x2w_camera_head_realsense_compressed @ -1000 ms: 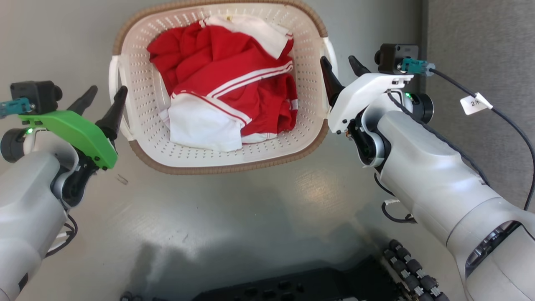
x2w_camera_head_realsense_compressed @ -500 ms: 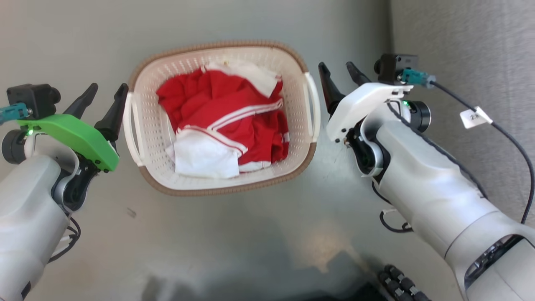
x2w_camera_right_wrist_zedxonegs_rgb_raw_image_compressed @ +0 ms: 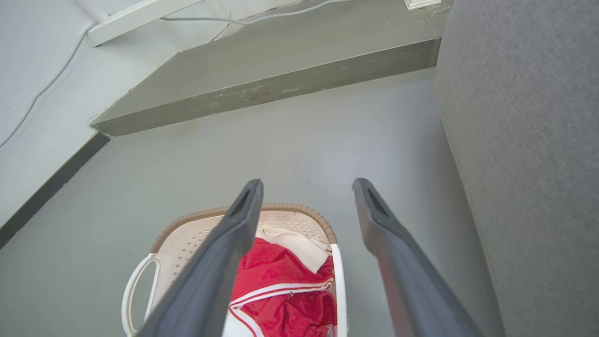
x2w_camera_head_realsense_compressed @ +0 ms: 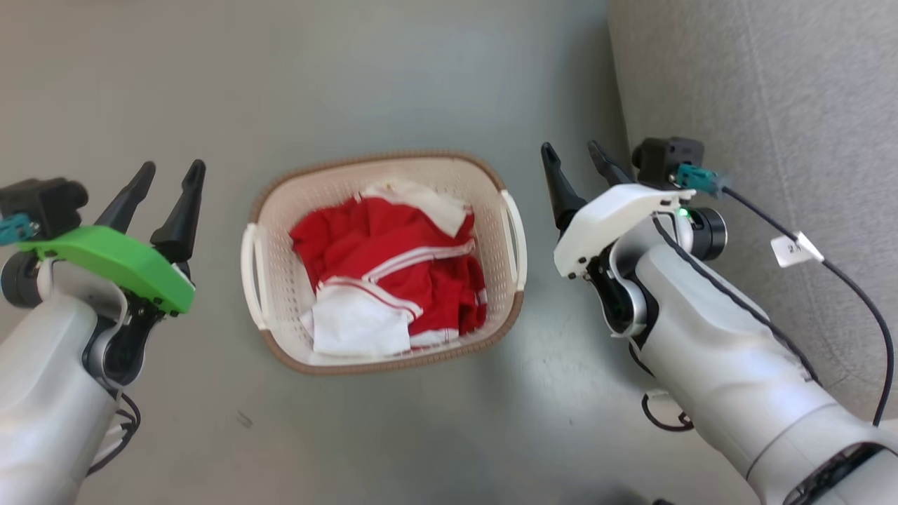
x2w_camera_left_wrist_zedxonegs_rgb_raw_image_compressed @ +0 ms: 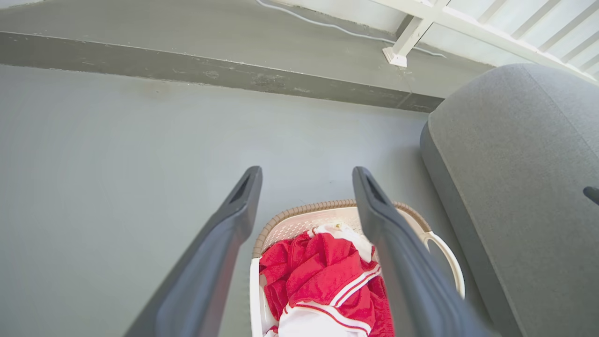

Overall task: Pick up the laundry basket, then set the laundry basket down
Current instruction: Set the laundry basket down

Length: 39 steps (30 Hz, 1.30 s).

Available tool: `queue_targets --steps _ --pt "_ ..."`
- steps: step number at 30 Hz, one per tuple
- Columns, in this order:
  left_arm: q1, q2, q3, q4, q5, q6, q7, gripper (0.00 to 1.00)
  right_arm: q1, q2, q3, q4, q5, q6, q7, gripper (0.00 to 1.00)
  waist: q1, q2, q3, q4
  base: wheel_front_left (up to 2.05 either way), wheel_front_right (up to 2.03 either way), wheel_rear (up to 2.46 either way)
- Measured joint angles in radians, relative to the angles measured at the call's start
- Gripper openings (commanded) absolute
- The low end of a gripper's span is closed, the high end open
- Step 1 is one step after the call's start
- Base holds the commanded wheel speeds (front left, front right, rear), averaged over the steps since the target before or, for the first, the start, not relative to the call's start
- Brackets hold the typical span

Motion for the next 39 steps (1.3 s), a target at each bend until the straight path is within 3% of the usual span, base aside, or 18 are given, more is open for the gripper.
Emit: queue_targets --steps 9,26,34,39 --pt "0.128 -0.042 0.139 -0.053 0.037 0.000 0.000 1.00 0.102 0.000 -0.067 -0.080 -0.130 0.000 0.000 1.00 0.0000 0.0000 -0.129 0.012 0.00 0.00 0.00" --pt "0.353 -0.107 0.352 -0.175 0.217 0.007 0.000 1.00 0.292 -0.040 -0.201 -0.292 -0.327 0.000 0.000 1.00 -0.0001 0.0000 -0.368 0.036 0.00 0.00 0.00" --pt "0.425 -0.136 0.451 -0.254 0.294 0.028 0.000 1.00 0.367 -0.053 -0.266 -0.385 -0.391 0.000 0.000 1.00 -0.0001 0.0000 -0.436 0.039 0.00 0.00 0.00" --pt "0.482 -0.154 0.523 -0.302 0.332 0.044 0.000 1.00 0.424 -0.058 -0.362 -0.443 -0.430 0.000 0.000 1.00 -0.0001 0.0000 -0.456 0.042 0.00 0.00 0.00"
